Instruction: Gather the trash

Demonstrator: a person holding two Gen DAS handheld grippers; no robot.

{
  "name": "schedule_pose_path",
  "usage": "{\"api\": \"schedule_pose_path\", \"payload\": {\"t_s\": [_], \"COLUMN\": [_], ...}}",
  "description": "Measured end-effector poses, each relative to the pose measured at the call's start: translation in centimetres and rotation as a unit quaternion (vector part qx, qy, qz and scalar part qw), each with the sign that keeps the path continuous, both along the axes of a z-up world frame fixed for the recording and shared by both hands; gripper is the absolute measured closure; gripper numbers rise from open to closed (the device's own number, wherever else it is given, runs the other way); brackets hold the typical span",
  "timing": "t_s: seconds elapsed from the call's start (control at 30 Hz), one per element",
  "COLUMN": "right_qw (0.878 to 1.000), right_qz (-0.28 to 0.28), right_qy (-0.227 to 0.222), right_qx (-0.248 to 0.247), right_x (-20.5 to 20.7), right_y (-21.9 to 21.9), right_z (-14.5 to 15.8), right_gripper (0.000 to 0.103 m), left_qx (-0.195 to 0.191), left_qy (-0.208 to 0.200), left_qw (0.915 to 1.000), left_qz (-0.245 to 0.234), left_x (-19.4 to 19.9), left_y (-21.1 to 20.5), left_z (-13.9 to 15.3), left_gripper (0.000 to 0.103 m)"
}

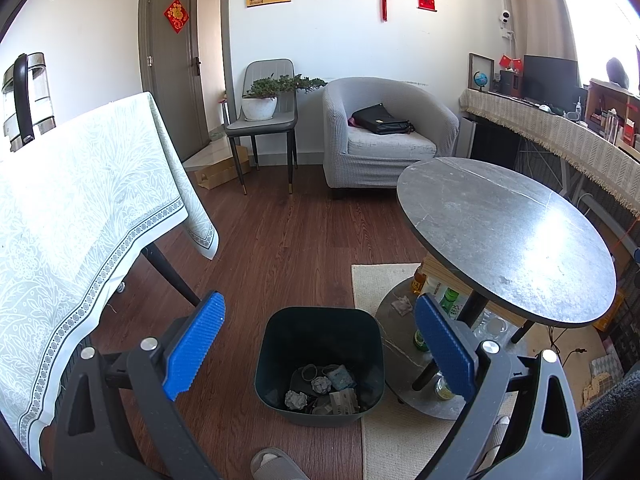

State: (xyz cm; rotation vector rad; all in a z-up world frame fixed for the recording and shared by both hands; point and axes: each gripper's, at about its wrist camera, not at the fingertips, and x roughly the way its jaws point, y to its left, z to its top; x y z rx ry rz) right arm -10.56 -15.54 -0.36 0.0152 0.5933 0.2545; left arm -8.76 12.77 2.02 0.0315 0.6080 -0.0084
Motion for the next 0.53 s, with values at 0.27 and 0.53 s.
{"api": "schedule_pose_path", "payload": {"t_s": [0.27,0.53], "right_qw": [1.000,1.000], "right_qz": [0.000,0.000], "right_qy": [0.000,0.001], "right_qx": [-0.001,-0.001], "right_x": [-0.01,0.00], "right_y": [0.00,0.02], "right_z": [0.01,-0.06], "right_gripper": [0.004,0.004], "left_qx": [0.000,-0.003], "left_qy": [0.003,0.005], "left_qw": [1.0000,1.0000], "left_qz": [-0.001,-0.001], "left_x": [0.13,0.27], "left_y": [0.04,0.23], "left_z": [0.09,0.11], "left_gripper": [0.005,0.005]}}
